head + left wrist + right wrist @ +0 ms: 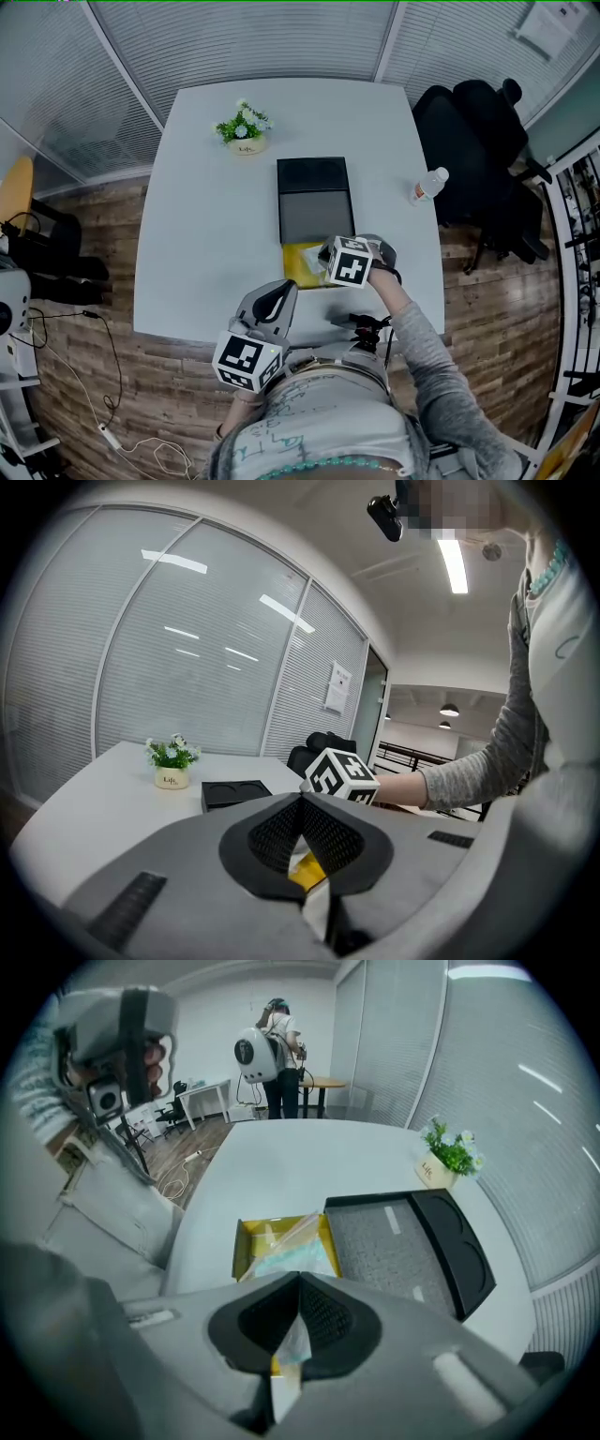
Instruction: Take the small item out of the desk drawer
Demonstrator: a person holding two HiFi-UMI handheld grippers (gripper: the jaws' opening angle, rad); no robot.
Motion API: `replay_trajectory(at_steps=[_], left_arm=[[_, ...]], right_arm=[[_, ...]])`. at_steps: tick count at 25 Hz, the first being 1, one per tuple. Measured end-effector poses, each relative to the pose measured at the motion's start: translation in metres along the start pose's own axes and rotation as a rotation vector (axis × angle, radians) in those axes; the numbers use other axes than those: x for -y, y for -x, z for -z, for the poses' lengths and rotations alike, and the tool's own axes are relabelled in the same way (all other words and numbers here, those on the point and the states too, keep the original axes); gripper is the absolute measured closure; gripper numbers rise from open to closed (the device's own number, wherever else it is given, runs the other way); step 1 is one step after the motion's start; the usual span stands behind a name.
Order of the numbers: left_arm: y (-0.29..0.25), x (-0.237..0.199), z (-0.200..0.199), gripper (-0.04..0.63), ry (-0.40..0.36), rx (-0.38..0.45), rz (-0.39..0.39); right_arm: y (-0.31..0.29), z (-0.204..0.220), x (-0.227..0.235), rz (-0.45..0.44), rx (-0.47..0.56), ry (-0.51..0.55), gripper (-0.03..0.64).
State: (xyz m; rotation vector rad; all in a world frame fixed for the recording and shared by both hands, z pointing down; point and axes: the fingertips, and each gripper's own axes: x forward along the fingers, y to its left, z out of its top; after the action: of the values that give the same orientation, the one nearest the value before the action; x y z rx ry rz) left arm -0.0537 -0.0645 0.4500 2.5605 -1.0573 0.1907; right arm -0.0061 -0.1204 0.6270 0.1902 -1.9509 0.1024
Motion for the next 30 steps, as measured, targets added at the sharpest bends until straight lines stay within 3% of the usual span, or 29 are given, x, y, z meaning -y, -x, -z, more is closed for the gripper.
replay_trajectory(at_steps=[11,30], left_arm=[[-0.005,0.003,0.004,0.598,0.011,-0.022,0.015],[-0.01,0.01,0.004,0.598,0.016,-0.028,0.032]], right_arm=[[0.066,-0.037,0.0,-0.015,0.117,-0.02,0.614],[0.095,-0.044,-0.007,-0.003,0.127,0.003,0.614]])
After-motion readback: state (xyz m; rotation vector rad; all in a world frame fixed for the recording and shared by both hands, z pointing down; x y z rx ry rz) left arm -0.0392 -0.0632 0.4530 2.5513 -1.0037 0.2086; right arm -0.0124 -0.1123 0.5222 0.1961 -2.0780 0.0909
